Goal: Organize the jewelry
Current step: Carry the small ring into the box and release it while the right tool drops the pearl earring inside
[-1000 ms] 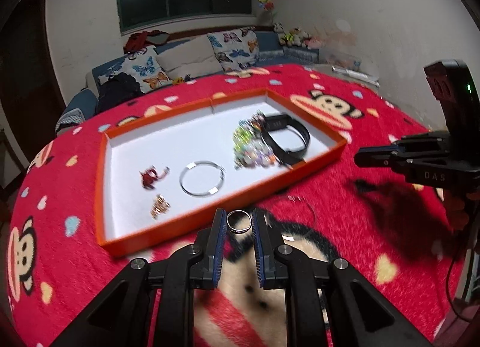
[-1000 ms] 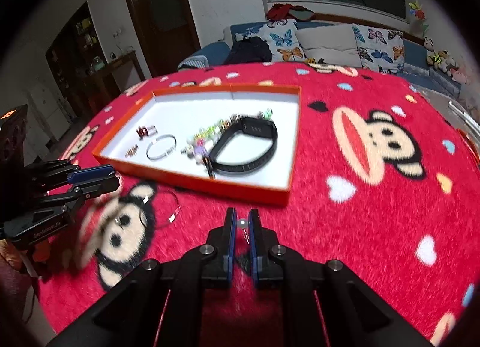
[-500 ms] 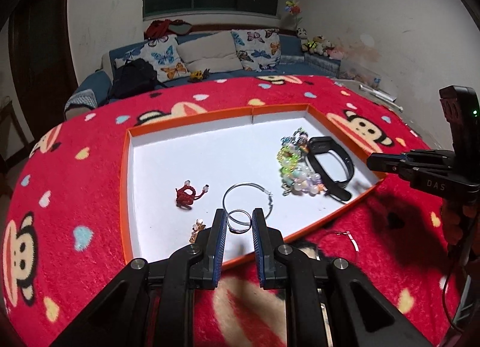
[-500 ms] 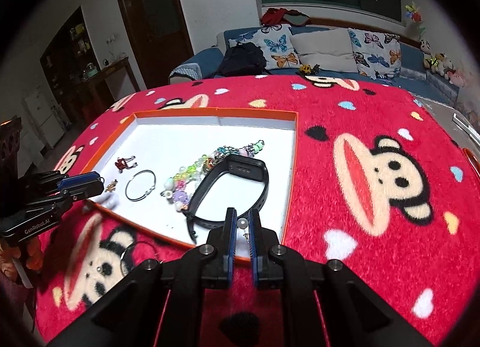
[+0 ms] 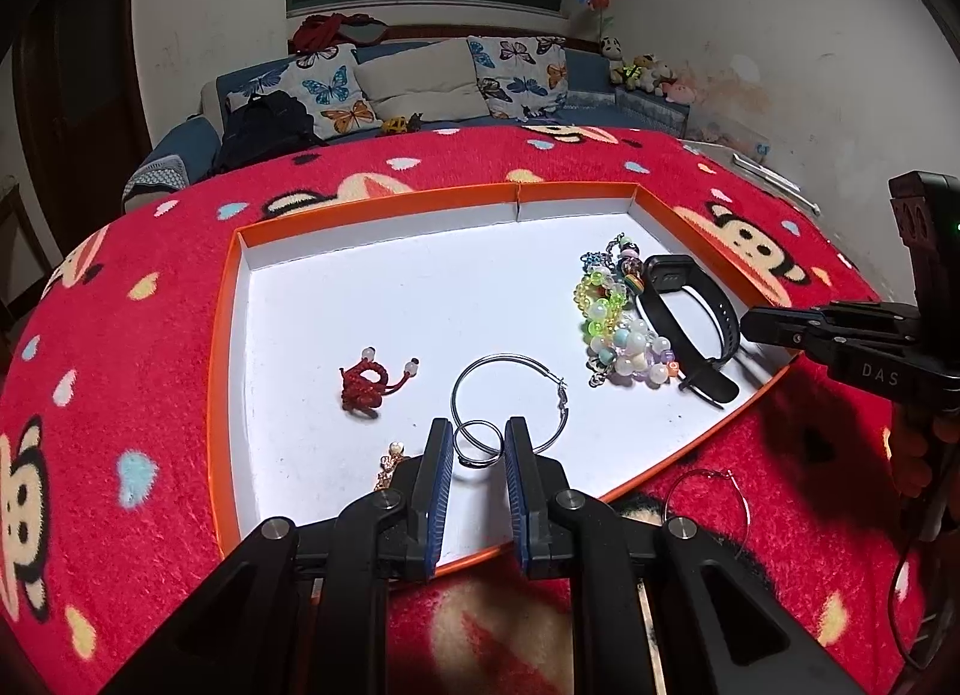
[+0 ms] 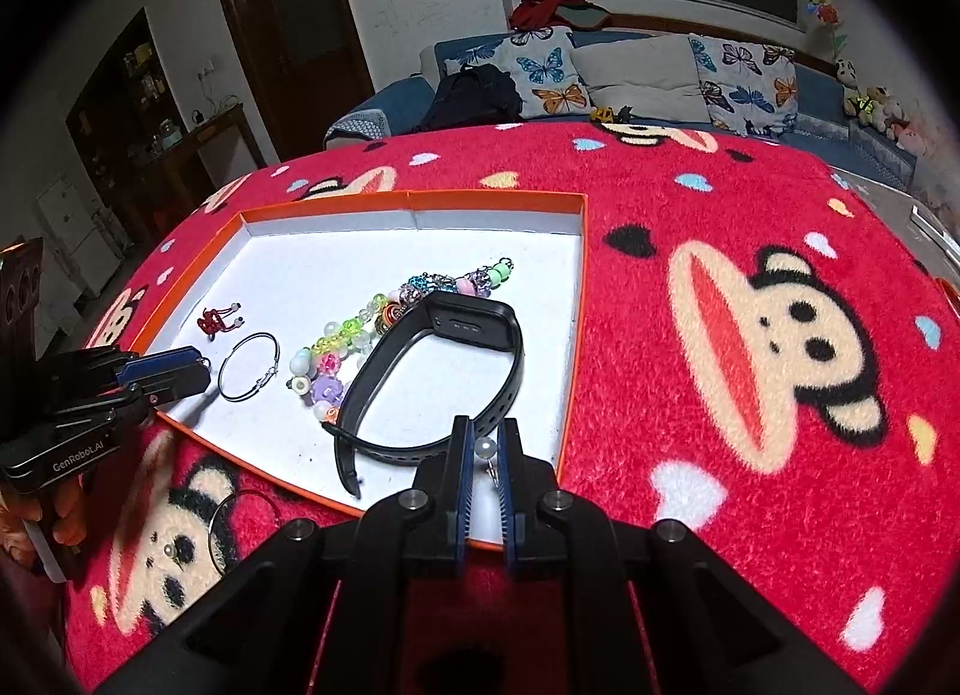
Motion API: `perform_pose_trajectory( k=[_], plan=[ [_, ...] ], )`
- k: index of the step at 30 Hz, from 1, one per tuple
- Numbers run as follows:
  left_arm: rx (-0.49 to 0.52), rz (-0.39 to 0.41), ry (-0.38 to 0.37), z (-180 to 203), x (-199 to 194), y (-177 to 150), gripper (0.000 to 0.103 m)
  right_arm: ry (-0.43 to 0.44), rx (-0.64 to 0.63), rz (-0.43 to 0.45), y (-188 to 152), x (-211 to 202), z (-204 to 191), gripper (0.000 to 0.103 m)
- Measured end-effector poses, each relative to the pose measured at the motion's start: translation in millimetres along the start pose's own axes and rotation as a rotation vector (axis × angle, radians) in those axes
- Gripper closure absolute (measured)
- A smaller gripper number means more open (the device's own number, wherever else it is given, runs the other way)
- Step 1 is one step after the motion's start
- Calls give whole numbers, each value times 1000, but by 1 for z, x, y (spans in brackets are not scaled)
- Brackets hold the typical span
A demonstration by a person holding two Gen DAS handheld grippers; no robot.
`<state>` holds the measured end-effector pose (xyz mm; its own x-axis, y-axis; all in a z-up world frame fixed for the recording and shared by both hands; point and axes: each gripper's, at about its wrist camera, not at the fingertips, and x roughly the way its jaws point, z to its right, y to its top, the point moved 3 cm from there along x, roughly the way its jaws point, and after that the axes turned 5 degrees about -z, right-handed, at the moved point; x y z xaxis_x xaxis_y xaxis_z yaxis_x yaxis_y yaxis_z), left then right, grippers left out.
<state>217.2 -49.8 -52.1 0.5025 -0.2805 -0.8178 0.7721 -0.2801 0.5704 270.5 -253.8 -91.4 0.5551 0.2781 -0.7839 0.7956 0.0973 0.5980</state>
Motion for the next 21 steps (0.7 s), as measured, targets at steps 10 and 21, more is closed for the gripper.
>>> perform_pose_trajectory(
  k=[10,21],
  plan=[
    [0,-3,4,1,1,0,84,3,-1,-11,0,3,0,93],
    [-5,-2,8,0,2,0,78,7,-1,-20,-1,5,-1,93]
  ],
)
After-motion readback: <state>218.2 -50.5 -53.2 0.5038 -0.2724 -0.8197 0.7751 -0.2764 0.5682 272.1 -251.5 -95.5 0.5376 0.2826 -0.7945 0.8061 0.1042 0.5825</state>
